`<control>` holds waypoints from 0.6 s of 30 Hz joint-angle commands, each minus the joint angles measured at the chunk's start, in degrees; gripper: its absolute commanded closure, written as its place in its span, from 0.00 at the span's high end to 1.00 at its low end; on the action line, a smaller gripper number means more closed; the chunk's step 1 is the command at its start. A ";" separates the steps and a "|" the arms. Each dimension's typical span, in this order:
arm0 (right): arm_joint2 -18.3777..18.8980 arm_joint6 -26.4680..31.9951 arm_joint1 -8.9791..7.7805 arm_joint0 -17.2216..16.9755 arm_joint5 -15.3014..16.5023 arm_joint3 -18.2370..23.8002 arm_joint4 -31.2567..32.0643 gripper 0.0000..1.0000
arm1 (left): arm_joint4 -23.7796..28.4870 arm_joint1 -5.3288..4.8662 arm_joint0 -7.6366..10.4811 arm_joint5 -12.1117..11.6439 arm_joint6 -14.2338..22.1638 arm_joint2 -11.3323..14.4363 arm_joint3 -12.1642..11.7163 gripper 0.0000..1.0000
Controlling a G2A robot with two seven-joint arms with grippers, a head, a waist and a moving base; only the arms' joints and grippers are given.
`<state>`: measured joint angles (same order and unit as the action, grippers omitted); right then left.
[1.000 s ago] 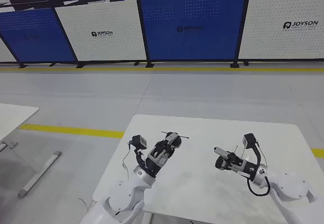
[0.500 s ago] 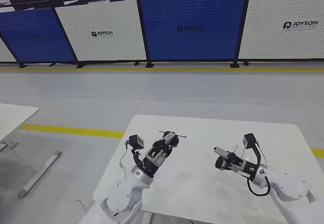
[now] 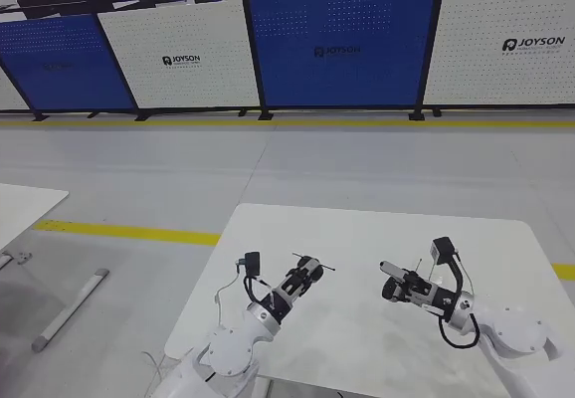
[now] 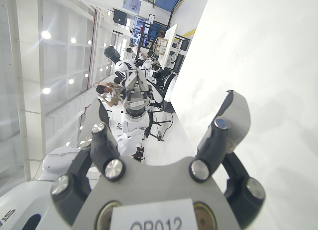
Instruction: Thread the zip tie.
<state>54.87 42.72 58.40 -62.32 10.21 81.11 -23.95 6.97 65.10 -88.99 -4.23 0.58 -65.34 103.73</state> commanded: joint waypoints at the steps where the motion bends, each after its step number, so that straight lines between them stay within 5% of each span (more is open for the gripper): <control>1: 0.00 0.00 0.00 0.00 0.00 0.00 0.00 1.00 | 0.44 0.04 0.02 0.03 -0.16 0.05 -0.03 0.00; 6: 0.07 -0.22 0.04 -0.17 -0.06 -0.01 -0.62 1.00 | 0.44 0.04 0.02 0.03 -0.16 0.05 -0.03 0.00; 11: 3.91 -3.44 -0.01 -2.49 -0.60 -2.25 -7.36 1.00 | 0.44 0.04 0.02 0.03 -0.16 0.05 -0.03 0.00; 18: 9.48 -14.56 -0.79 -8.55 -7.20 2.96 -7.32 1.00 | 0.44 0.04 0.02 0.03 -0.16 0.05 -0.03 0.00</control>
<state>63.70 29.62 57.68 -70.08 4.07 83.05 -31.49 7.40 65.14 -88.98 -4.20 0.42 -65.29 103.70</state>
